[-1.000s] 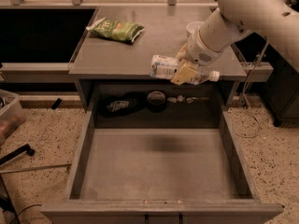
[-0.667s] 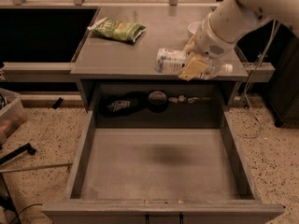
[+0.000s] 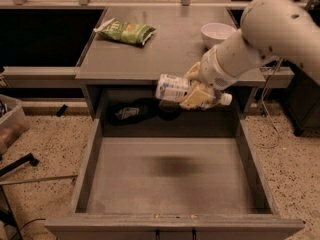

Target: Place blue plastic bottle into top drawer

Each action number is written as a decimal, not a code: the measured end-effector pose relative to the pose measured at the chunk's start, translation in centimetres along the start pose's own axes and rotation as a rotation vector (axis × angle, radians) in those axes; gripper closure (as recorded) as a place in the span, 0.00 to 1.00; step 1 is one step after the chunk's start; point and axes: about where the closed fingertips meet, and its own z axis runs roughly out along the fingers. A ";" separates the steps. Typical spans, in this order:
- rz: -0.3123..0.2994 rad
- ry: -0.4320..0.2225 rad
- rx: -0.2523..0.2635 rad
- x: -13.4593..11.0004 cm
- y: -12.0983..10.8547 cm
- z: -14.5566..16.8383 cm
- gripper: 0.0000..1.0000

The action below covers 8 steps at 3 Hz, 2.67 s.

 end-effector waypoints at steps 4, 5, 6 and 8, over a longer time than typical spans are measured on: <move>-0.044 -0.105 -0.083 1.3 3.3 8.3 1.00; 0.025 -0.063 -0.059 2.8 5.5 7.8 1.00; 0.115 -0.059 -0.100 5.8 9.7 9.7 1.00; 0.192 -0.027 -0.253 9.1 15.3 16.5 1.00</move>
Offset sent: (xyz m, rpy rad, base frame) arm -0.0010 0.0397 -0.1084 0.1268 0.0568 0.1682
